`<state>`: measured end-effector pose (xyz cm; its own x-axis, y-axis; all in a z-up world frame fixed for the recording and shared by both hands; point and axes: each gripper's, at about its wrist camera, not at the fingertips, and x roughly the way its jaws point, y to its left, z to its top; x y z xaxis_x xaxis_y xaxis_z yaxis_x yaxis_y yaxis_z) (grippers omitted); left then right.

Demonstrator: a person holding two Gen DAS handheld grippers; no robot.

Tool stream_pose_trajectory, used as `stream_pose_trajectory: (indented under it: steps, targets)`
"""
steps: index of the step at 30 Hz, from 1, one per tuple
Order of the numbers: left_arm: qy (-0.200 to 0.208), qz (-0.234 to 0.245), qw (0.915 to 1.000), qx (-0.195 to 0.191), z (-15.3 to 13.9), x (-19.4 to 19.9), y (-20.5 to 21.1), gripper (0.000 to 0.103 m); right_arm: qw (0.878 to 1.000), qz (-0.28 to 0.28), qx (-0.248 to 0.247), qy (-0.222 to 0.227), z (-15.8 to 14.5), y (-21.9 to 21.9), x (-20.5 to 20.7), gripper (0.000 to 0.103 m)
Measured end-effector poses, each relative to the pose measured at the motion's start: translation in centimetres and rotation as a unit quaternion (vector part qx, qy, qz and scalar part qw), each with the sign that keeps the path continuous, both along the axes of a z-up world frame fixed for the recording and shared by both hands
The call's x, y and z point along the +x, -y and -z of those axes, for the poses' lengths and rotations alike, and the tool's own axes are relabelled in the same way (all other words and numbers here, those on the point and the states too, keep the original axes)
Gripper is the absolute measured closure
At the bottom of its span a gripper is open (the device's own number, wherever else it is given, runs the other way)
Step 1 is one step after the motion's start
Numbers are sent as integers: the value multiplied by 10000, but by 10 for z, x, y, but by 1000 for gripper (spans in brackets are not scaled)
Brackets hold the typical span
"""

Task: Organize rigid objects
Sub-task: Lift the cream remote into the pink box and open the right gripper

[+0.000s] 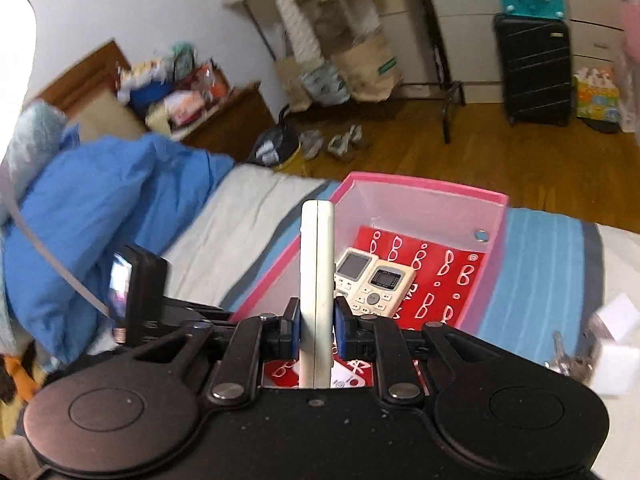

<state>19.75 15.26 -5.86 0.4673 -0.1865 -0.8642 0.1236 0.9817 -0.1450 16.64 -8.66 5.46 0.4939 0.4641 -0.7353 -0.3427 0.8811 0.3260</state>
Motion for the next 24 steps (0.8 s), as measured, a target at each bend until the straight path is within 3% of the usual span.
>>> stream_pose_trajectory:
  steps: [5,9,17,21,23,24]
  targets:
    - [16,20,10000,-62,1,0,-3,100,9914,-416,-1223,185,38,-34,23,83]
    - [21,26,10000,-81,1,0,-3,100,9675,-685,-2399,411,57,-61,35,83]
    - [68,70,9998,-158,3,-1,-5,99,8882,-1582,-4181,1061,92,-97,34,83]
    - [71,70,9998,-159,3,-1,-5,99,8941,-1532,-4125,830,101,-99,43,83]
    - [72,69,9998,-165,3,-1,-5,99,9137,-1531,-3719,586,98,-94,45,79]
    - [80,75,9998,-157,3,-1,-5,99,9249,-1569,-3435,430,93,-89,45,71]
